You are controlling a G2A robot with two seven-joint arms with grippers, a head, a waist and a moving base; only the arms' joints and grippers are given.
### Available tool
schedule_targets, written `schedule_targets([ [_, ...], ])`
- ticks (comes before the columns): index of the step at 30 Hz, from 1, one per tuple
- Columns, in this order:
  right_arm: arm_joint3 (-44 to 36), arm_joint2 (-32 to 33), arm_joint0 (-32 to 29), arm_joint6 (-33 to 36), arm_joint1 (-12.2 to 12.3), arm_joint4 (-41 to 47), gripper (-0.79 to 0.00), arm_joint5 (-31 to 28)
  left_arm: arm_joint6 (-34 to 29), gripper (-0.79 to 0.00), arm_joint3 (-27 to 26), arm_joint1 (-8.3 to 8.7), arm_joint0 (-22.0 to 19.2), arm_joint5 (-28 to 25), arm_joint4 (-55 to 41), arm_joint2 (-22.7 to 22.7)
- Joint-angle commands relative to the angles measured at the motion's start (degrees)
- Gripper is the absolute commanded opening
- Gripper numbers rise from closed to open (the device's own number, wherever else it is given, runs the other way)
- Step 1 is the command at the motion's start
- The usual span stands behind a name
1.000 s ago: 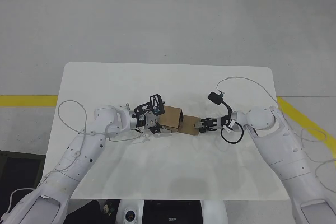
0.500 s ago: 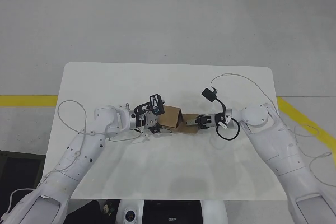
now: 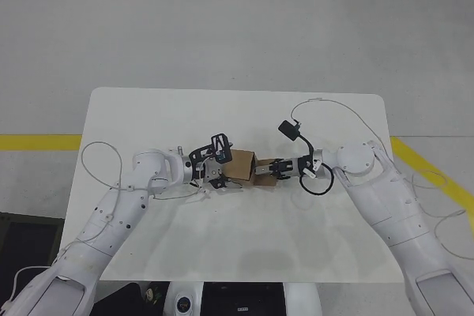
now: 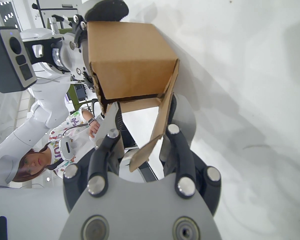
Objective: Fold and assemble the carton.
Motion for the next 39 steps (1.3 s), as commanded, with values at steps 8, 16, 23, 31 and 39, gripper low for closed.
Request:
schedule_targets([
  [8,-1.7,-0.2,-0.1,-0.4,-0.2,2.6,-0.342,0.0,-0.1,0.0,-0.1,-0.05,0.0,-0.2,0.0,0.2],
  [16,-1.1,-0.5,0.1,-1.2,-0.6,5.6,-0.243,-1.8,-0.3,0.0,0.1,-0.02,0.0,-0.2,0.1,0.0],
  [23,0.0,0.3,-0.9,-1.9,-0.7,9.3,-0.422,-4.6,-0.4,0.0,0.0,-0.03,0.1,-0.4,0.2,0.1],
  [31,0.7,0.1,-1.5,-1.8,-0.7,10.2,-0.462,-5.5,-0.5,0.0,-0.1,-0.01,0.1,-0.4,0.4,0.1],
  [39,1.9,-0.4,-1.2,-1.3,-0.8,10.2,-0.591,-5.6,-0.7,0.0,-0.2,0.01,0.3,-0.4,0.5,0.1],
])
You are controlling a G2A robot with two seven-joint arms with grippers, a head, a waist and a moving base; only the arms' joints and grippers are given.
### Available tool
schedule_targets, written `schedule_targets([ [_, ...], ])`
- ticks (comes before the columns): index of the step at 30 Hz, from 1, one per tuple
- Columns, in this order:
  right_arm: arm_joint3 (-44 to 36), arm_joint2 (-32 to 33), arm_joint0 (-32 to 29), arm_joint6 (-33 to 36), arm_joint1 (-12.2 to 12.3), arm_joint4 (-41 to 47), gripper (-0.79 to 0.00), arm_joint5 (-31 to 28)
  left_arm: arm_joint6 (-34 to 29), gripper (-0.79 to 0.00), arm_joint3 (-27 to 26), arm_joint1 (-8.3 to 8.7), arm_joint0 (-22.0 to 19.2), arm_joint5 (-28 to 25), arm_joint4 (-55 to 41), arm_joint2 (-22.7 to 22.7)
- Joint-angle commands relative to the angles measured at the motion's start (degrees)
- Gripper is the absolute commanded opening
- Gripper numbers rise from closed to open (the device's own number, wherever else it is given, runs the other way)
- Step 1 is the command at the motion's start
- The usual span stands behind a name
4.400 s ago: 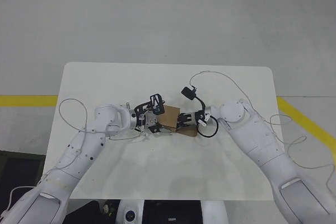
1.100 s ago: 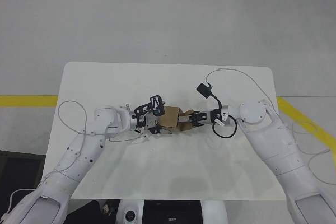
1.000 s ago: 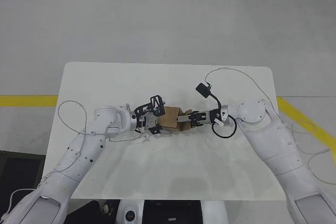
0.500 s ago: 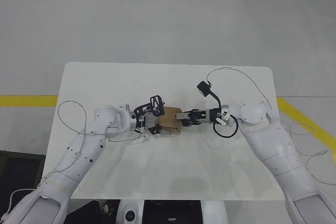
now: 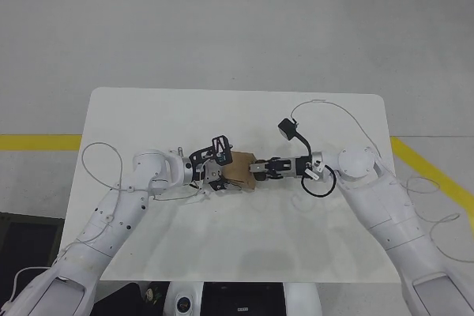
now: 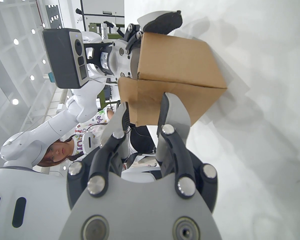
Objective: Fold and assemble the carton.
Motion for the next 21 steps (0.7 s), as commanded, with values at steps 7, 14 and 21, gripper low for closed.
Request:
schedule_targets([
  [7,0.9,-0.3,0.4,0.5,-0.1,0.0,-0.536,0.1,0.0,0.0,0.0,-0.01,0.0,-0.1,0.1,0.0],
  [14,1.1,0.1,0.3,1.2,0.2,-0.7,-0.542,0.8,-0.2,0.0,0.0,-0.04,0.0,-0.2,0.0,0.2],
  [21,0.8,0.5,-0.2,1.6,0.5,-1.2,-0.539,1.3,-0.3,0.0,0.2,-0.08,0.0,-0.2,-0.1,0.2],
])
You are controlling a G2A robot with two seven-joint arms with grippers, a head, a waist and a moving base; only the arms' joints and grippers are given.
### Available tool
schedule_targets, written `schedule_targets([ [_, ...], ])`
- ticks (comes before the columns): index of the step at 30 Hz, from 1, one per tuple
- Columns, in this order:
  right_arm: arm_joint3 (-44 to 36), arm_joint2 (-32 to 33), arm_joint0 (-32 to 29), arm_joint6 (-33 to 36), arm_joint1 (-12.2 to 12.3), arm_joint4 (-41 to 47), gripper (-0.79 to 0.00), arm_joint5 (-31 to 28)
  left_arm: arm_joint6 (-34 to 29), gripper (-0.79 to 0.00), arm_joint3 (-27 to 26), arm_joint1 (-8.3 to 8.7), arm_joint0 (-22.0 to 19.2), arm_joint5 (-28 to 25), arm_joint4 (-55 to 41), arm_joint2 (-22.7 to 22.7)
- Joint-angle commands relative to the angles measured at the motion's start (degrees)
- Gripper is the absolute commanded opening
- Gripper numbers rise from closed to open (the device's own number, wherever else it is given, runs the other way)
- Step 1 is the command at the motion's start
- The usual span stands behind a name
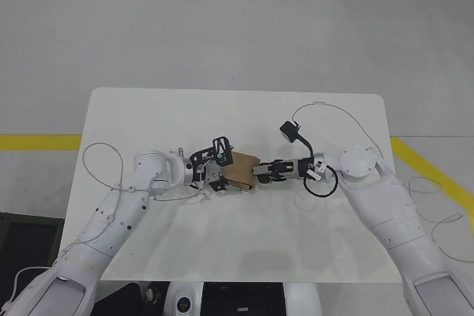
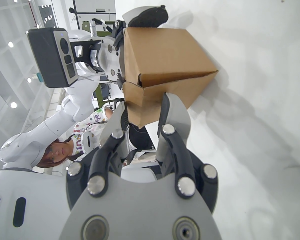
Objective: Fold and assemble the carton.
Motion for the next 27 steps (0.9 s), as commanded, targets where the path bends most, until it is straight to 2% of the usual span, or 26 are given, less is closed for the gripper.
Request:
schedule_targets([
  [1,-0.1,0.1,-0.2,0.2,0.1,-0.2,-0.542,0.2,0.0,0.0,0.0,-0.01,0.0,0.0,0.0,0.0],
  [8,0.3,0.3,-0.7,-0.1,0.2,0.1,-0.554,0.0,0.1,0.0,0.1,-0.02,0.0,0.2,0.1,0.0],
  [15,1.0,0.5,-1.6,-0.9,0.0,2.8,-0.52,-1.6,0.1,0.0,0.1,-0.01,0.1,0.2,0.2,0.0],
  [21,1.9,0.5,-1.7,-1.1,-0.1,4.4,-0.551,-2.5,0.0,0.0,0.2,0.0,0.1,0.2,0.2,-0.1],
  [27,2.7,1.1,-2.2,-1.1,-0.1,6.6,-0.545,-3.8,0.0,0.0,0.1,0.03,0.2,0.1,0.3,-0.1],
])
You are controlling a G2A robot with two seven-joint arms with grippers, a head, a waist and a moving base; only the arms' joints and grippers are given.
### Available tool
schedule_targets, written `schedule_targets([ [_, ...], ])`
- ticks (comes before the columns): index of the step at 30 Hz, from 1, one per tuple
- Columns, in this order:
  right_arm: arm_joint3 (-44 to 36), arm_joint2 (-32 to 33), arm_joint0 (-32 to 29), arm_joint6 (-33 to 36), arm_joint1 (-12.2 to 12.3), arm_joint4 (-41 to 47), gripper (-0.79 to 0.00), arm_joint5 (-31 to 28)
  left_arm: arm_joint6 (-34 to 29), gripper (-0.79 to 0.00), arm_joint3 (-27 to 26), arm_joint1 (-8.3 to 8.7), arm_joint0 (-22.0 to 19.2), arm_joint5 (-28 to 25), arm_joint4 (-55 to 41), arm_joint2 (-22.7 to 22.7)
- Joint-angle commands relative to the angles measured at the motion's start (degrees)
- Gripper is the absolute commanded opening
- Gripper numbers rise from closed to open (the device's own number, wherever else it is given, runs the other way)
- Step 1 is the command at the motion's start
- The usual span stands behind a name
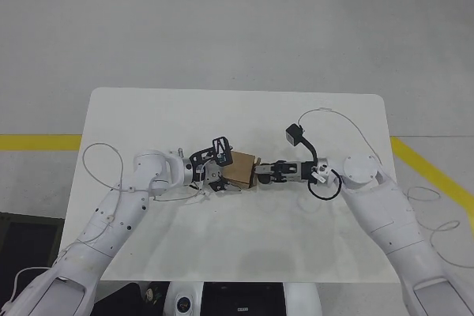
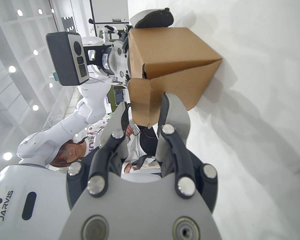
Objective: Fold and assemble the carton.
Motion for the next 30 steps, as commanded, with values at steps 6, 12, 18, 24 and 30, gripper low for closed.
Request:
schedule_targets([
  [6,0.3,0.0,-0.1,0.4,0.1,-0.7,-0.554,0.6,0.1,0.0,0.0,0.03,0.0,-0.2,0.1,-0.1],
  [12,0.3,0.0,-0.3,-0.1,-0.1,1.1,-0.56,-0.2,0.1,0.0,0.1,0.04,0.1,-0.2,0.1,-0.1],
  [18,1.8,-0.1,-0.2,-0.1,-0.3,2.0,-0.579,-1.0,0.0,0.0,0.1,0.04,0.1,0.0,0.1,-0.1],
  [24,1.9,-0.4,0.1,-0.1,-0.3,1.1,-0.616,-0.5,0.0,0.0,0.2,0.02,0.1,-0.3,0.1,0.0],
  [30,2.3,-0.6,0.3,0.0,-0.4,1.2,-0.637,-0.6,0.1,0.0,0.2,0.01,0.1,-0.2,0.1,0.1],
])
